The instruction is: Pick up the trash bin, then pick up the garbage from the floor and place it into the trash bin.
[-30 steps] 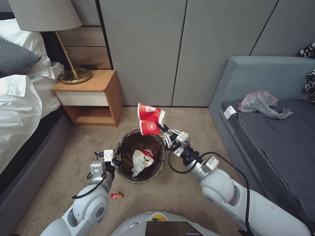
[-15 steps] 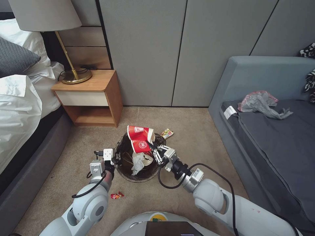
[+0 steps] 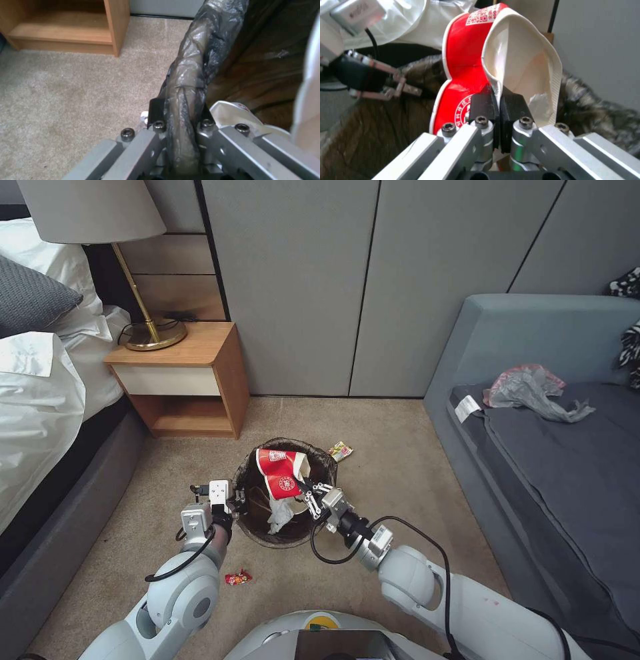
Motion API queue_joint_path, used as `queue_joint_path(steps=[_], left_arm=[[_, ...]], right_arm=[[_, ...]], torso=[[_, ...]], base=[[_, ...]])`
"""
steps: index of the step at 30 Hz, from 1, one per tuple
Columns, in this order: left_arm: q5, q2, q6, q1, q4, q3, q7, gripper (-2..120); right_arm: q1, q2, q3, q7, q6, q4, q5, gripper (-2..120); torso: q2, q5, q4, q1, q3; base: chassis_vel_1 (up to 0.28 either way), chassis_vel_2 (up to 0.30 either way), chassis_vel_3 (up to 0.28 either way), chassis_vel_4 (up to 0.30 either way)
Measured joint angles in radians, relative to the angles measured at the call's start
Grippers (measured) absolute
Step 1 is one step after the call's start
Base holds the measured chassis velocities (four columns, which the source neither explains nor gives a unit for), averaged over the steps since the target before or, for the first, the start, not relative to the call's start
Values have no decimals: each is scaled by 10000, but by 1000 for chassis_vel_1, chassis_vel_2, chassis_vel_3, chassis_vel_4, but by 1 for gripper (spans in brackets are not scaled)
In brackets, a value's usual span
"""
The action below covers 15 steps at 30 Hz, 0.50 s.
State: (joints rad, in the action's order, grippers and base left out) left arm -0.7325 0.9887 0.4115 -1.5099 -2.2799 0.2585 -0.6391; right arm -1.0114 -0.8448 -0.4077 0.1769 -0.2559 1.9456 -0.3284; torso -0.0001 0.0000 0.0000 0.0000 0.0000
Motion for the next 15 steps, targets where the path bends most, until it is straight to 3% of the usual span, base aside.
queue_joint_path(steps=[11,12,14,15], left_arm=[[-9,12,-18,18,-5,6,-6,0],[-20,14,-24,30,-5,8,-9,0],[-20,14,-24,30,-5,8,-9,0],[-24,16,-25,34,-5,8,-10,0]], right_arm=[[110,-105,-218,155,36,-267,180,-1],[125,-106,-246,208,83,-286,182,21],[125,-106,-246,208,83,-286,182,21],[131,-105,-252,236,101,-288,181,28]], torso=[[0,0,0,0,0],[0,0,0,0,0],[0,0,0,0,0],[0,0,-1,0,0]], base=[[0,0,0,0],[0,0,0,0],[0,0,0,0],[0,0,0,0]])
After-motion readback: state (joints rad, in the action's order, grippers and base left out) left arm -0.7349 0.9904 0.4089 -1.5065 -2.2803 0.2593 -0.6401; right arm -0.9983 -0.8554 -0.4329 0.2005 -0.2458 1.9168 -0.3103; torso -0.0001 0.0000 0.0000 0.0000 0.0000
